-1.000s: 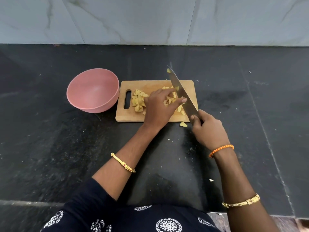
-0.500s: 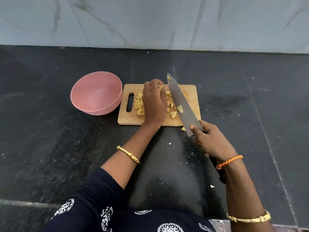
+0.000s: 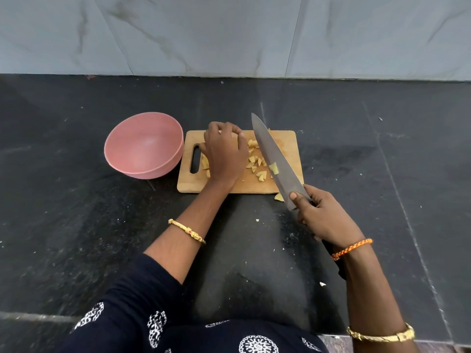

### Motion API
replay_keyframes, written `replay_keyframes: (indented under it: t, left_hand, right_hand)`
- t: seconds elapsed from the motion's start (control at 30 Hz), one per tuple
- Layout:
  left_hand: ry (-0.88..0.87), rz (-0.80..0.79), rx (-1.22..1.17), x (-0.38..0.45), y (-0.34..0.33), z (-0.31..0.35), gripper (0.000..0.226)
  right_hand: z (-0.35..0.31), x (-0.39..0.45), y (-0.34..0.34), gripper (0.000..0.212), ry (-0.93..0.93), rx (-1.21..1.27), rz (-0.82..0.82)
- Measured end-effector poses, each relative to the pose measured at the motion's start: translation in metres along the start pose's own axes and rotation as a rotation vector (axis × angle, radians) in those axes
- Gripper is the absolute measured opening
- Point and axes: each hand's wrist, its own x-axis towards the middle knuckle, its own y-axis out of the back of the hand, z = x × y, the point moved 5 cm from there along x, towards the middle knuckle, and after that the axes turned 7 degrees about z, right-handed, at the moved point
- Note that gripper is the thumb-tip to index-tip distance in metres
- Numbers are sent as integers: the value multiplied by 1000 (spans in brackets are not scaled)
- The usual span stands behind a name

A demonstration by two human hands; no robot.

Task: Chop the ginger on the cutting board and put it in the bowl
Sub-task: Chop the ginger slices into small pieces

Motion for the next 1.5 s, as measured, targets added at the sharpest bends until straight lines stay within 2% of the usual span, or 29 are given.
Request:
replay_keyframes:
  t: [0.07, 0.13, 0.2, 0.27, 0.43, 0.5, 0.6, 0.67, 0.77, 0.87, 1.0, 1.23, 1.33, 1.4, 1.5]
  left_hand:
    - [-38, -27, -41, -14, 2, 4, 21]
    - [-119, -94, -118, -31, 5, 13, 38]
    - [-206, -151, -80, -44, 3, 19, 55]
    - [-258, -136, -3, -49, 0, 18, 59]
    - [-202, -65, 138, -37, -1, 6, 37]
    - [-173, -73, 207, -32, 2, 2, 25]
    - [-170, -109, 198, -30, 8, 3, 21]
    - [-263, -228, 76, -37, 6, 11, 23]
    - [-480, -526, -93, -61, -1, 23, 31]
    - [-651, -689, -76, -81, -2, 25, 35]
    - [-832, -680, 113, -86, 0, 29, 32]
    - [-987, -617, 298, -92, -3, 44, 17]
    - [-906, -544, 200, -90, 1, 46, 13]
    - [-704, -502, 56, -79, 7, 43, 14]
    - [-353, -313, -36, -49, 21, 27, 20]
  right_hand:
    - [1, 2, -1, 25, -16, 16, 23]
    - [1, 3, -3, 24, -33, 61, 28]
    - [0, 3, -5, 23, -56, 141, 11]
    - [-1, 3, -7, 23, -82, 226, -20]
    - [0, 0, -3, 16, -146, 352, -48]
    - [1, 1, 0, 14, -151, 341, -33]
    - [3, 5, 3, 17, -144, 317, 3]
    - [6, 7, 3, 20, -150, 313, 38]
    - [6, 10, 4, 24, -150, 316, 70]
    - [5, 9, 8, 21, -150, 306, 74]
    - [6, 8, 8, 21, -155, 310, 83]
    - [5, 7, 3, 20, -160, 308, 72]
    - [5, 5, 5, 19, -158, 310, 73]
    - [6, 3, 8, 18, -165, 325, 82]
    - [11, 3, 11, 17, -184, 327, 97]
